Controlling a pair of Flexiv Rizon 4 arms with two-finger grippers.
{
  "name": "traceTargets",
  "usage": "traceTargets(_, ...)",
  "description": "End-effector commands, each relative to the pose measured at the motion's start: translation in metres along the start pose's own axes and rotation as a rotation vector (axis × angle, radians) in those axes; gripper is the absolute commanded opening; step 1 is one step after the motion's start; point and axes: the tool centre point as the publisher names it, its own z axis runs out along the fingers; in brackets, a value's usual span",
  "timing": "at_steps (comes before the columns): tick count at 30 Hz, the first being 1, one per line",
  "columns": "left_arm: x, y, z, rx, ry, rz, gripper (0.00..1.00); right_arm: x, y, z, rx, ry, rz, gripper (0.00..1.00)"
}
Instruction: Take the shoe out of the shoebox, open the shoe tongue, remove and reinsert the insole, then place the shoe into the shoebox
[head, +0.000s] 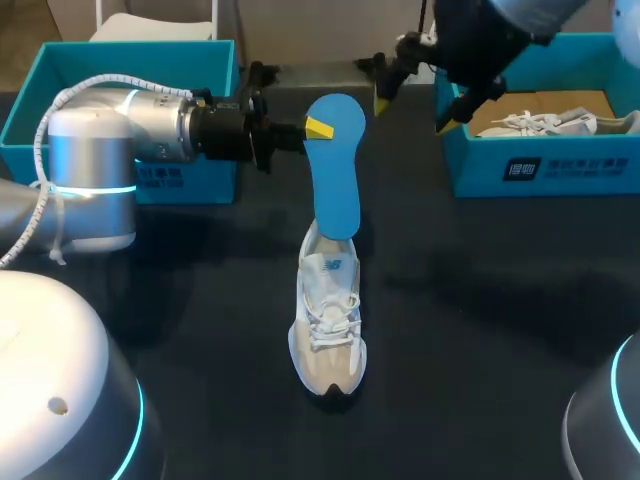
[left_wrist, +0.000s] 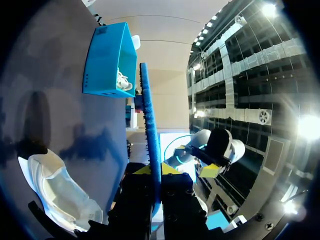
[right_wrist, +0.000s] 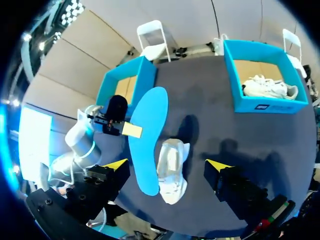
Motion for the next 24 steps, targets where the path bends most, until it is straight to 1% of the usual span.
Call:
traceTargets(1, 0.000, 0.000, 0.001, 0.000, -0.003, 0.000, 0.00, -0.007, -0.002, 0.009, -0.016, 0.440, 0.011, 1.00)
traceTargets(5, 0.000, 0.000, 0.001, 0.000, -0.003, 0.000, 0.00, -0.008, -0.003, 0.015, -0.015, 0.512, 0.025, 1.00)
traceTargets(10, 0.000, 0.000, 0.001, 0.000, -0.003, 0.000, 0.00, -0.007, -0.006, 0.021, -0.008, 0.566, 0.032, 1.00)
traceTargets(11, 0.000, 0.000, 0.001, 0.000, -0.003, 0.000, 0.00, -0.007, -0.006, 0.022, -0.024, 0.597, 0.038, 1.00)
traceTargets(17, 0.000, 0.000, 0.001, 0.000, -0.003, 0.000, 0.00, -0.007, -0.008, 0.025, -0.056, 0.665, 0.054, 1.00)
traceTargets(21, 0.000, 0.000, 0.001, 0.000, -0.003, 0.000, 0.00, -0.008, -0.008, 0.028, -0.045, 0.667, 0.055, 1.00)
traceTargets(24, 0.000, 0.000, 0.001, 0.000, -0.003, 0.000, 0.00, -0.009, -0.008, 0.031, -0.054, 0.690, 0.047, 1.00)
